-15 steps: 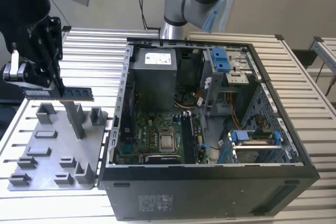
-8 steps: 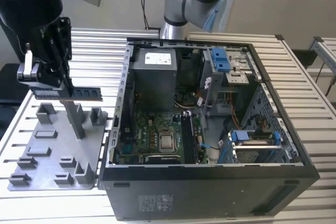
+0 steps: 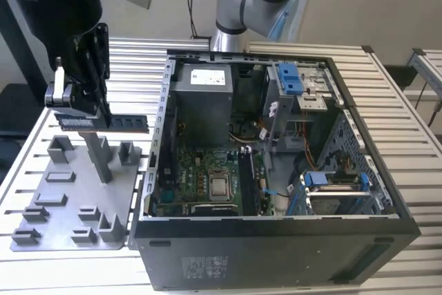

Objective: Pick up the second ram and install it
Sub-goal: 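Pick up the second ram and move it above second insertion slot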

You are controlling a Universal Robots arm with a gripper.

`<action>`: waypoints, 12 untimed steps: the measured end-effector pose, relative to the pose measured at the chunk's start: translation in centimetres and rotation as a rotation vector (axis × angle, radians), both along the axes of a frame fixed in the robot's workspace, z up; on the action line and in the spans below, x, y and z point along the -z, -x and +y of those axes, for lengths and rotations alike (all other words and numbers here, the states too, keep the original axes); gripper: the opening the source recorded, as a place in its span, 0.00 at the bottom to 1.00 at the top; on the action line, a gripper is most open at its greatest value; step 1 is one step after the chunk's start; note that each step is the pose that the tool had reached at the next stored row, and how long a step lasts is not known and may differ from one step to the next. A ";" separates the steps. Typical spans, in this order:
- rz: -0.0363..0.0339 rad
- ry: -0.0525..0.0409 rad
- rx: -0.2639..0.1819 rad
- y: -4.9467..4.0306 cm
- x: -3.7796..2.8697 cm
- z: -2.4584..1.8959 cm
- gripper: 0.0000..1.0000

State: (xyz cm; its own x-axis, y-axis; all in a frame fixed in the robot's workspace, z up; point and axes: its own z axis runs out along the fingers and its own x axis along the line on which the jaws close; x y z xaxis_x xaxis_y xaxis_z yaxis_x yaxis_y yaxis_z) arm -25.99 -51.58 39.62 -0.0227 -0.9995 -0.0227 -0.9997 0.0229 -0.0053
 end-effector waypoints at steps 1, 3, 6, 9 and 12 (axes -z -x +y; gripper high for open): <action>0.0000 0.0000 0.000 -0.30 0.00 0.00 0.14; 0.0000 0.0000 0.000 -0.86 0.00 0.00 0.14; 0.0000 -0.0001 0.000 -1.65 0.00 0.00 0.14; 0.0000 0.0000 0.000 -2.49 0.00 0.00 0.14; 0.0000 0.0000 0.000 -3.35 0.00 0.00 0.14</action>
